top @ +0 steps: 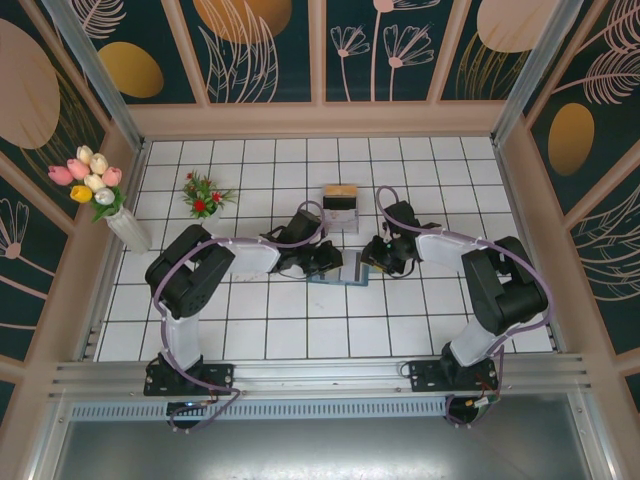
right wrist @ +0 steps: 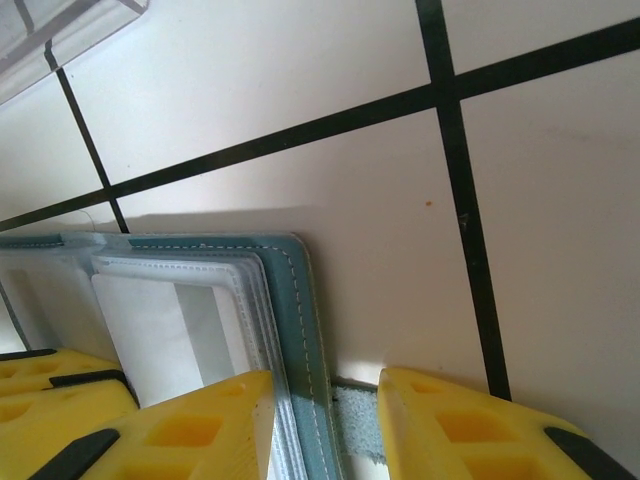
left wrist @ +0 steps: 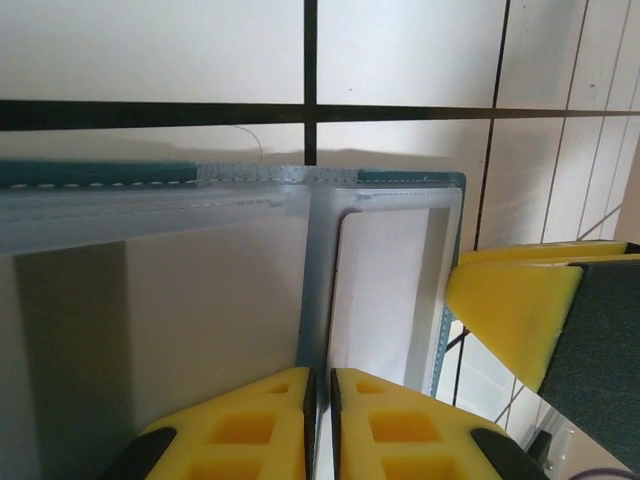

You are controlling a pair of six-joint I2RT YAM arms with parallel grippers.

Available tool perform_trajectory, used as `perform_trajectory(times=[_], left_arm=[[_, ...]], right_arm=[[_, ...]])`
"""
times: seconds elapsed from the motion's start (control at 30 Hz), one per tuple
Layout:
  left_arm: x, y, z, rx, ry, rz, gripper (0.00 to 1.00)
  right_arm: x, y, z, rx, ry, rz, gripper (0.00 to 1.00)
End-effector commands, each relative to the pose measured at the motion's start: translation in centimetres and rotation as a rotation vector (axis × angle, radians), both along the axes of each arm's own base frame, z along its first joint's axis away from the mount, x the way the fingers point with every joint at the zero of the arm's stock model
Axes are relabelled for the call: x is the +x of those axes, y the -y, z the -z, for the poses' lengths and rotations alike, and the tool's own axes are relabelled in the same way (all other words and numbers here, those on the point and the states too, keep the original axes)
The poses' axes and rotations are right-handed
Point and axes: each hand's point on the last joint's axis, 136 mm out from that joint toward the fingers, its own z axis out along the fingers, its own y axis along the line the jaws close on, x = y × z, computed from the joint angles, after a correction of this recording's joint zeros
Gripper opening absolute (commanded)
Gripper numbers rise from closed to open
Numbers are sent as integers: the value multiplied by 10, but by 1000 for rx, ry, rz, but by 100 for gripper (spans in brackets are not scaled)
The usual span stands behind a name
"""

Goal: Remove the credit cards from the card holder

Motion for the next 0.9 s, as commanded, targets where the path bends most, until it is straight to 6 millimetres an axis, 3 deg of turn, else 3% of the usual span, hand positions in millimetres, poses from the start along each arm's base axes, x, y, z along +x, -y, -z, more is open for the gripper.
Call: perform_trajectory(times=[0.0,0.13,0.4,0.87], left_arm=[[1,2,0,-42,9,32,16],[2,6,-7,-74,25,56,17],[0,-11,20,52,-1,26,21],[11,-11,-14,23,92,5,20]], right_arm=[[-10,4,18,-24,-57,-9,36],[-10,4,18,-22,-57,-9,35],[-12,6,22,-34,-70,-7,35],[-19,21,35,-120,-108,20,28]])
